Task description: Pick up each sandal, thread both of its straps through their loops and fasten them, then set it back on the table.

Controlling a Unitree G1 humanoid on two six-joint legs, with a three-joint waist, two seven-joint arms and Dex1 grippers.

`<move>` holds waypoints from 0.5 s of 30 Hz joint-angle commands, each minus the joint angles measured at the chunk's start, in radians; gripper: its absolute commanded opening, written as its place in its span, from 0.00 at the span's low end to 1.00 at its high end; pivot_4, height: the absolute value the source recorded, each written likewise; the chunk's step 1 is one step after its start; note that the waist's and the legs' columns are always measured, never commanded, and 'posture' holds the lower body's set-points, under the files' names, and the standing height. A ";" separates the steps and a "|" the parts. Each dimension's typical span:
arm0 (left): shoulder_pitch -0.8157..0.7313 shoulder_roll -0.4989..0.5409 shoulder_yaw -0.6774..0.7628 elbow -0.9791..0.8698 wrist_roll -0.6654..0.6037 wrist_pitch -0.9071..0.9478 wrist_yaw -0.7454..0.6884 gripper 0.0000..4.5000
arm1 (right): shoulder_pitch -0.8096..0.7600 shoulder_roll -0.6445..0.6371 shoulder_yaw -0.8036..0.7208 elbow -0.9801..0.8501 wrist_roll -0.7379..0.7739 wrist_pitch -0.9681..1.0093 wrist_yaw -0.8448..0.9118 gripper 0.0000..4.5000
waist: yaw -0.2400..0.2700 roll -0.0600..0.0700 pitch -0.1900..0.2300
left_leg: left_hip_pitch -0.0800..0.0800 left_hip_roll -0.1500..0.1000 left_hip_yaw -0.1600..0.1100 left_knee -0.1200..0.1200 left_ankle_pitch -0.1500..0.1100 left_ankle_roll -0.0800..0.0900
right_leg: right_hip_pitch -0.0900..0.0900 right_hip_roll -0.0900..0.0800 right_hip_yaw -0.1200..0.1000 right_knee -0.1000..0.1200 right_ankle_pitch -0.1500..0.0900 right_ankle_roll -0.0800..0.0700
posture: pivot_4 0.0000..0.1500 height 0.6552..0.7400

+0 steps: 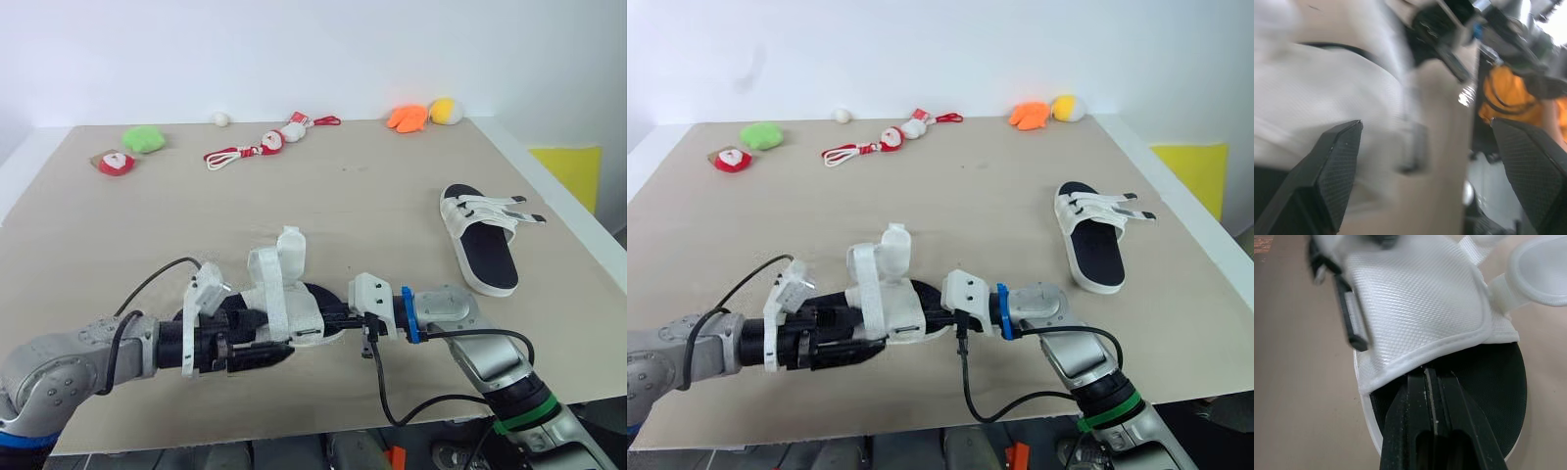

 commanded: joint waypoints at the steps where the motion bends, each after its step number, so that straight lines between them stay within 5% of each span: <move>1: -0.037 -0.016 0.045 0.010 -0.085 0.009 0.048 0.98 | 0.015 -0.003 0.029 0.025 -0.031 0.020 -0.001 0.00 | 0.000 0.000 0.000 | -0.001 0.000 0.000 -0.001 0.000 0.000 | 0.001 0.000 0.000 0.000 0.000 0.000 | 1.00 1.00; 4: -0.043 -0.018 0.039 0.017 -0.082 0.014 0.060 0.98 | 0.016 -0.001 0.029 0.027 -0.033 0.018 -0.001 0.00 | -0.001 0.000 0.000 | -0.001 0.001 0.000 -0.003 -0.001 -0.001 | 0.002 0.001 0.000 0.000 0.000 0.000 | 1.00 1.00; 7: -0.056 -0.031 0.030 0.027 -0.076 0.017 0.072 0.82 | 0.013 0.000 0.030 0.031 -0.034 0.014 0.000 0.00 | -0.001 0.000 0.000 | -0.001 0.003 0.000 -0.004 -0.003 -0.001 | 0.001 0.004 0.000 0.000 -0.001 0.000 | 1.00 1.00; 15: -0.055 -0.012 0.023 0.000 -0.066 0.025 0.038 0.01 | 0.010 0.000 0.031 0.035 -0.035 0.009 0.001 0.00 | -0.001 0.000 0.000 | -0.001 0.003 0.000 -0.002 -0.003 -0.001 | 0.002 0.004 0.001 0.001 0.000 0.001 | 1.00 1.00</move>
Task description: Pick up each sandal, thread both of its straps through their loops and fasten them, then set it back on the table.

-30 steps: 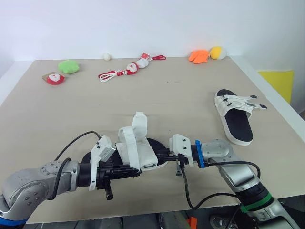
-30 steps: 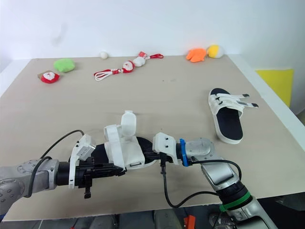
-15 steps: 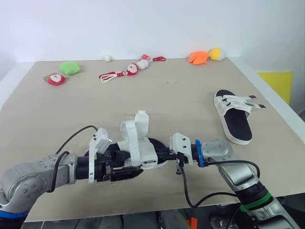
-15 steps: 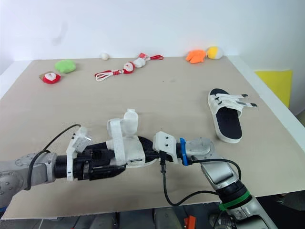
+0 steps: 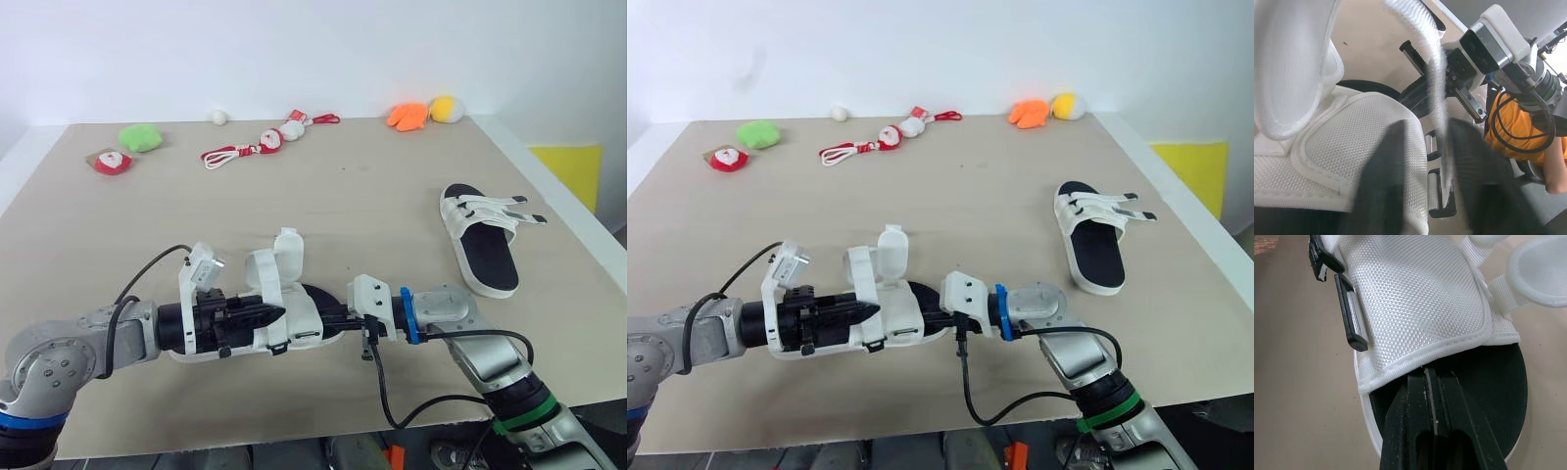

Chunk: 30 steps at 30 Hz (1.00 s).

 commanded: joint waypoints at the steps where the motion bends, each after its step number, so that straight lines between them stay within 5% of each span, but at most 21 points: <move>1: 0.005 0.029 -0.008 -0.043 0.018 0.005 -0.047 0.01 | 0.010 -0.001 0.029 0.033 -0.036 0.016 -0.002 0.00 | 0.000 0.000 0.000 | 0.000 0.000 0.000 0.000 0.000 0.000 | 0.000 0.000 0.000 0.000 0.000 0.000 | 1.00 1.00; 17: 0.087 0.093 -0.091 -0.127 0.201 -0.027 -0.163 0.01 | 0.012 -0.004 0.027 0.025 -0.032 0.023 0.002 0.00 | -0.001 0.000 0.000 | 0.000 0.001 0.000 -0.001 -0.001 -0.001 | -0.001 0.001 0.000 0.000 0.000 -0.001 | 1.00 1.00; 26: 0.185 0.158 0.175 -0.139 -0.065 -0.015 -0.149 0.96 | 0.020 -0.007 0.030 0.016 -0.030 0.027 0.005 0.00 | -0.001 0.000 0.000 | 0.000 0.001 0.001 -0.001 -0.001 -0.001 | -0.001 0.001 0.000 0.000 0.000 -0.001 | 1.00 1.00; 30: 0.320 0.231 0.294 -0.173 -0.055 -0.005 -0.213 0.99 | 0.019 -0.007 0.030 0.017 -0.029 0.027 0.009 0.00 | -0.001 0.001 0.001 | 0.000 0.002 0.001 -0.001 -0.002 -0.002 | -0.002 0.000 0.000 0.000 -0.001 -0.002 | 1.00 1.00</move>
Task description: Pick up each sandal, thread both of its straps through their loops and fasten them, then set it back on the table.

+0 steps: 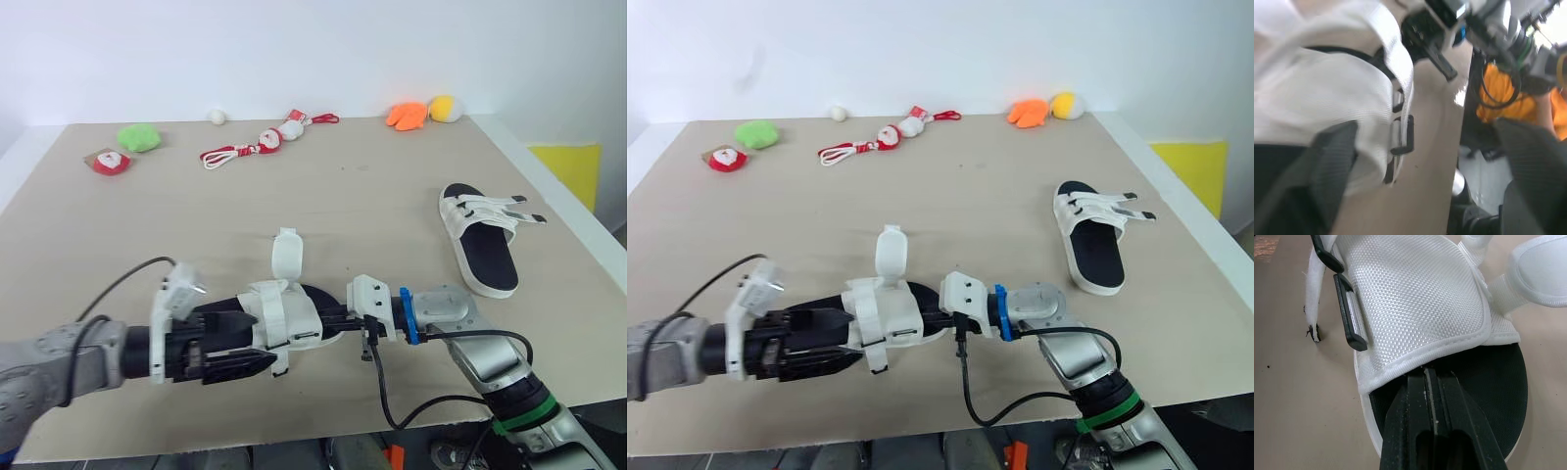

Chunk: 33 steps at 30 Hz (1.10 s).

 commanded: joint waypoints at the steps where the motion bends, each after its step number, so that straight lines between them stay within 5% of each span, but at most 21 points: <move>1: 0.106 0.056 0.095 -0.055 0.037 0.004 -0.075 0.99 | 0.016 -0.010 0.029 0.030 -0.029 0.025 0.008 0.00 | -0.001 0.000 0.000 | 0.000 0.000 0.000 0.000 0.000 0.000 | 0.000 0.000 0.000 0.000 0.000 0.000 | 1.00 1.00; 5: 0.209 0.092 0.086 -0.107 0.139 -0.024 -0.132 0.99 | 0.011 -0.011 0.032 0.044 -0.031 0.016 0.022 0.00 | 0.001 0.000 0.000 | 0.000 0.000 0.000 0.000 -0.001 -0.002 | -0.004 0.000 0.000 0.000 -0.001 -0.002 | 1.00 1.00; 11: 0.208 -0.034 -0.001 -0.169 0.368 -0.229 -0.117 0.99 | -0.003 -0.006 0.034 0.055 -0.032 0.010 0.032 0.00 | 0.000 -0.001 0.000 | 0.000 0.000 0.001 0.000 -0.002 -0.003 | -0.005 -0.001 0.000 0.000 -0.001 -0.002 | 1.00 1.00; 13: 0.269 -0.025 -0.052 -0.179 0.619 -0.432 -0.182 0.99 | -0.005 -0.013 0.033 0.064 -0.035 0.000 0.041 0.00 | 0.000 -0.001 0.000 | 0.000 0.000 0.001 0.000 -0.002 -0.003 | -0.005 0.000 0.000 0.000 -0.001 -0.002 | 1.00 1.00; 19: 0.434 -0.095 -0.157 -0.064 1.081 -0.980 -0.278 0.99 | -0.009 -0.014 0.029 0.075 -0.038 -0.011 0.049 0.00 | 0.001 -0.001 0.000 | -0.001 0.000 0.004 -0.001 -0.003 -0.003 | -0.003 -0.001 0.003 0.000 -0.002 -0.004 | 1.00 1.00; 25: 0.286 -0.182 -0.175 0.256 1.616 -1.830 -0.067 0.99 | -0.006 -0.004 0.036 0.076 -0.039 -0.013 0.044 0.00 | 0.005 -0.002 -0.001 | 0.000 0.000 0.007 0.000 -0.002 -0.003 | -0.007 -0.002 0.006 0.000 -0.002 -0.004 | 1.00 1.00; 33: 0.062 -0.250 -0.221 0.444 1.858 -2.214 0.130 0.99 | -0.023 0.005 0.040 0.087 -0.042 -0.016 0.042 0.00 | 0.003 -0.004 -0.004 | 0.002 0.002 0.018 0.000 -0.003 0.001 | -0.003 -0.002 0.013 0.000 0.000 0.000 | 1.00 1.00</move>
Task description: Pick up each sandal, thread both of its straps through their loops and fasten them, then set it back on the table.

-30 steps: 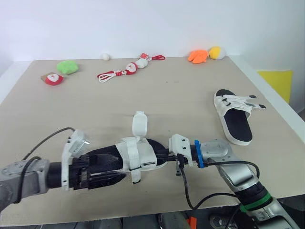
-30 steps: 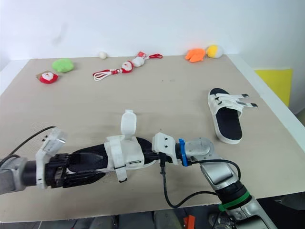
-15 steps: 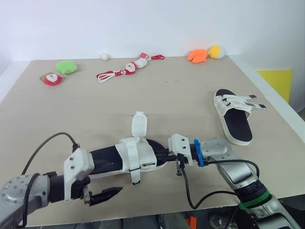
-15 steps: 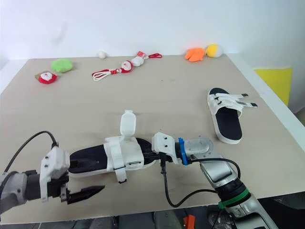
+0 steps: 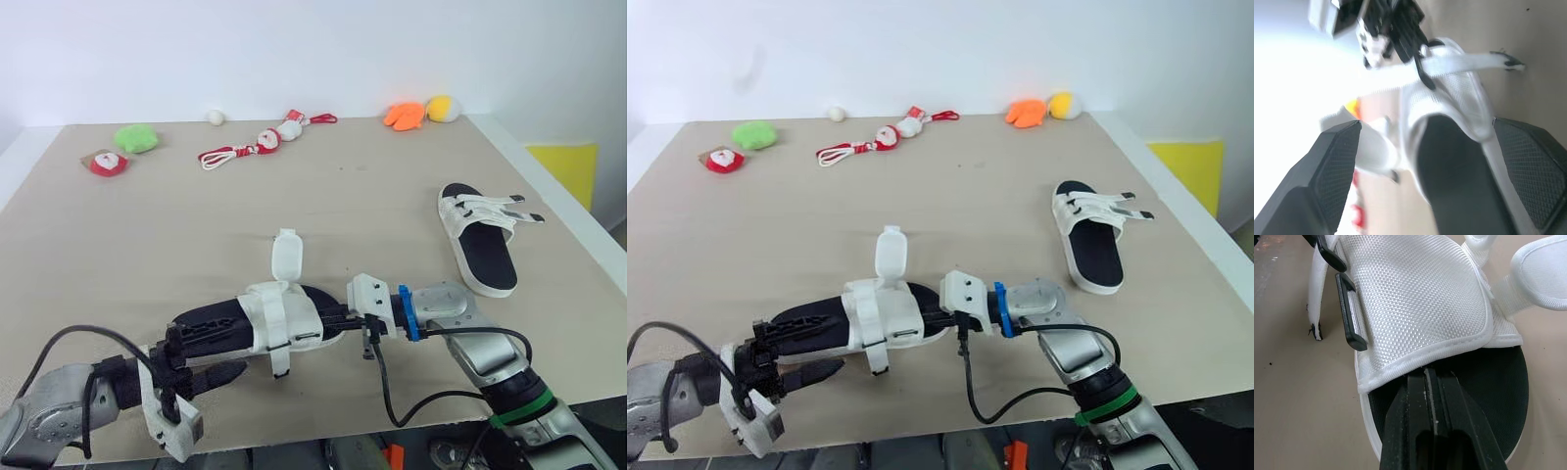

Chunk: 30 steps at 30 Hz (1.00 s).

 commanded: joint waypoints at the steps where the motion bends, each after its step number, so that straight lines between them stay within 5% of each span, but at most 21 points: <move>1: -0.049 -0.020 -0.047 0.030 0.070 -0.100 0.066 0.99 | 0.006 -0.001 0.034 0.036 -0.042 0.018 -0.003 0.00 | 0.000 0.000 0.000 | 0.000 0.000 0.000 0.000 0.000 0.000 | 0.000 0.001 0.000 0.000 0.000 0.001 | 1.00 1.00; 30: -0.229 -0.060 -0.247 0.099 0.270 -0.034 0.210 0.99 | -0.001 -0.015 0.019 0.017 -0.030 0.039 0.012 0.00 | 0.001 0.000 0.000 | 0.002 0.001 0.000 0.002 0.000 0.001 | 0.003 0.002 0.001 0.001 0.003 0.005 | 1.00 1.00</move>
